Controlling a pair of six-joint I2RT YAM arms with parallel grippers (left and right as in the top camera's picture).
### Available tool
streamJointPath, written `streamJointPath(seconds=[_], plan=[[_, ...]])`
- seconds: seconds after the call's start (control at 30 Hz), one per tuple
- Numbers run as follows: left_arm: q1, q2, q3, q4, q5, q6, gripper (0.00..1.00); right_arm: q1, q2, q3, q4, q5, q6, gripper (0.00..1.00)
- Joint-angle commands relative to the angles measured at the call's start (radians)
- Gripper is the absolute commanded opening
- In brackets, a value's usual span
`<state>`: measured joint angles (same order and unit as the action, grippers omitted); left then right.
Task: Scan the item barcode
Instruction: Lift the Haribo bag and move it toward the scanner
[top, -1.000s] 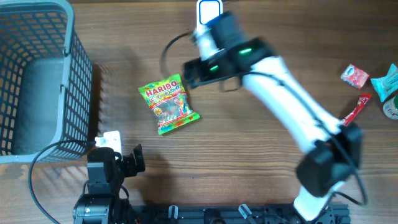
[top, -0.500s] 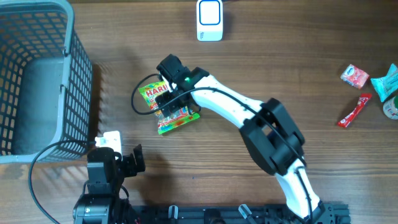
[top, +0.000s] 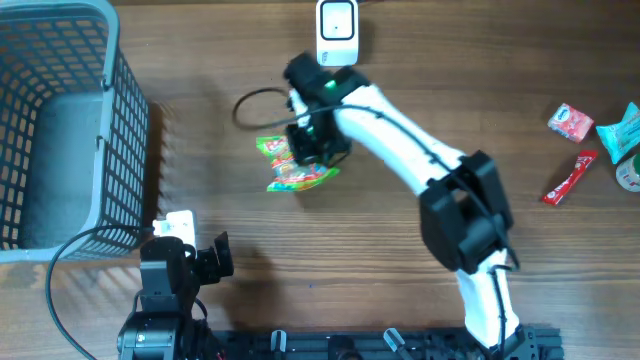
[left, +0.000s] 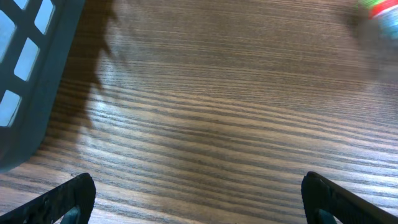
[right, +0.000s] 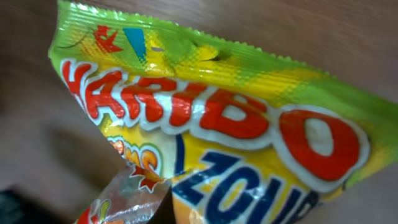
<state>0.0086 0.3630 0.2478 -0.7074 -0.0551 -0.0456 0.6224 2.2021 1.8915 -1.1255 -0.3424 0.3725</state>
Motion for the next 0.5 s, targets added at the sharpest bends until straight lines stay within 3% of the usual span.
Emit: streamJointPath(seconds=[0.0, 0.13, 0.3, 0.4, 0.47], plan=[[0.005, -0.002, -0.004, 0.003, -0.01, 0.012, 1.0, -0.103, -0.053, 0.031, -0.103, -0.175, 0.047, 0.05], [0.005, -0.002, -0.004, 0.003, -0.01, 0.012, 1.0, -0.194, -0.053, 0.031, -0.255, -0.129, 0.045, 0.04], [0.005, -0.002, -0.004, 0.003, -0.01, 0.012, 1.0, -0.247, -0.053, 0.031, -0.304, 0.023, 0.048, 0.04], [0.005, -0.002, -0.004, 0.003, -0.01, 0.012, 1.0, -0.276, -0.052, 0.031, -0.425, -0.184, 0.04, 0.05], [0.005, -0.002, -0.004, 0.003, -0.01, 0.012, 1.0, -0.303, -0.053, 0.029, -0.484, -0.355, -0.071, 0.04]])
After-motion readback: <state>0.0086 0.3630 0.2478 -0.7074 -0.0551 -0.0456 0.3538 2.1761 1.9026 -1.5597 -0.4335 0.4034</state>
